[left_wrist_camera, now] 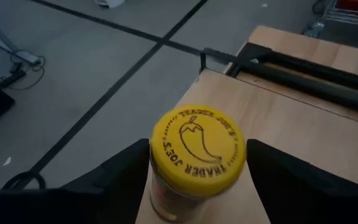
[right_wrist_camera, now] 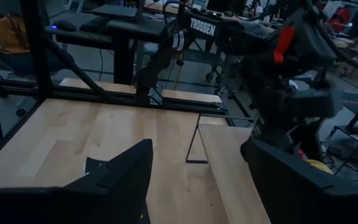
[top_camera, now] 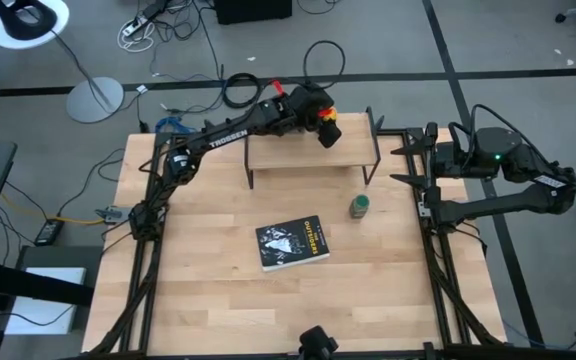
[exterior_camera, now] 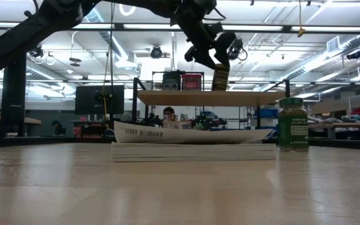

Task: Shelf spices
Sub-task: Put the yellow seasoning bottle on the shelf, then put the green seasoning bottle on the shelf

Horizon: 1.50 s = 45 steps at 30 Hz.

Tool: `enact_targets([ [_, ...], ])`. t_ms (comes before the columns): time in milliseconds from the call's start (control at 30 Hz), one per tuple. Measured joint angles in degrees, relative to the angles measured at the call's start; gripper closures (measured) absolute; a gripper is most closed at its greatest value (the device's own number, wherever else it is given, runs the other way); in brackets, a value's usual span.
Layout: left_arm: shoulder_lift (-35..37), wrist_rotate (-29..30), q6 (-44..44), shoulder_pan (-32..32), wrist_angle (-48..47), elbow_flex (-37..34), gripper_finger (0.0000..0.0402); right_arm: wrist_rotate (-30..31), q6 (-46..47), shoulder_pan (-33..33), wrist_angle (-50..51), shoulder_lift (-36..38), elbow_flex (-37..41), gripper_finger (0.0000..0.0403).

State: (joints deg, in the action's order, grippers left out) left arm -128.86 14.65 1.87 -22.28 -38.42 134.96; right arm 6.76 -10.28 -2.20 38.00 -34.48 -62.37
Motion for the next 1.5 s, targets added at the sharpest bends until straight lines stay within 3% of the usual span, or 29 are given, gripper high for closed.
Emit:
enact_targets([
  [1067,1.8,5.6,-2.1,0.7,0.8,0.0,0.0131,0.0,0.1,0.0,0.0,0.0,0.0,0.0145],
  [1267,6.7,6.9,-4.7,1.0,3.0,0.0,0.0131,0.0,0.1,0.0,0.5,0.0,0.0,0.0145],
  [1500,17.6,7.2,-9.1,2.2,2.0,0.0,0.0133,0.0,0.2,0.0,1.7,0.0,0.0,0.0145],
])
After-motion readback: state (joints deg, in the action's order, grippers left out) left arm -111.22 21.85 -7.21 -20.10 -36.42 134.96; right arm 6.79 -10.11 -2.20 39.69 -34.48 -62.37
